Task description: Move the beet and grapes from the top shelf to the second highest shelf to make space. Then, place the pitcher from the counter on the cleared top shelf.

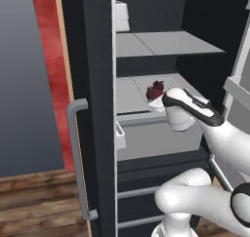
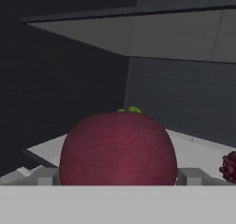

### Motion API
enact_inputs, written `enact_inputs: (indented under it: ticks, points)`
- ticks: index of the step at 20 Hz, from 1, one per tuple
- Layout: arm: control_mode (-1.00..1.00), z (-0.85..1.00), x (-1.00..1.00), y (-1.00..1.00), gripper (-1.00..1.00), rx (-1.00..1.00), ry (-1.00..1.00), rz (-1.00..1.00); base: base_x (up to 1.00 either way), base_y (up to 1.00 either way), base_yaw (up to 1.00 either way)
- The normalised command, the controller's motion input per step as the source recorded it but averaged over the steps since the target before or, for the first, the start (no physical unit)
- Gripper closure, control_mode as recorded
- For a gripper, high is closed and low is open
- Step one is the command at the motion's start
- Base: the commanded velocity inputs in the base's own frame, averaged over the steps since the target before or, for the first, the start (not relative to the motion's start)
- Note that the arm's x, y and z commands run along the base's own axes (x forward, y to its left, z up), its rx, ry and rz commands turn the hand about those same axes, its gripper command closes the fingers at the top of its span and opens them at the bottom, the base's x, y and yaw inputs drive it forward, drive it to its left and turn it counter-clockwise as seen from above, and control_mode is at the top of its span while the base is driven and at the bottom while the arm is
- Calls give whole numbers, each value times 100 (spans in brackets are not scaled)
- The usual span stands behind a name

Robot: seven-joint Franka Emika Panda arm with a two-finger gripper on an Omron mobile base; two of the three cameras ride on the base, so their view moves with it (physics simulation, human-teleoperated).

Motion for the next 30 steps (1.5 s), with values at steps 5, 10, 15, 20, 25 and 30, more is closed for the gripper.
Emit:
enact_inputs:
  ticks: [5,10,15,20,25,30]
  points:
    - [-100,-1,53,16,100,0,3,0,0,0,0]
    - [-100,-6,38,3,100,-1,4,-1,0,0,0]
    - [-100,-17,32,0,100,-1,7,-2,0,0,0]
    - [-100,-25,33,0,100,-1,8,0,0,0,0]
    - [-100,-13,39,-8,100,0,8,0,0,0,0]
    - [-100,0,46,-13,100,0,11,0,0,0,0]
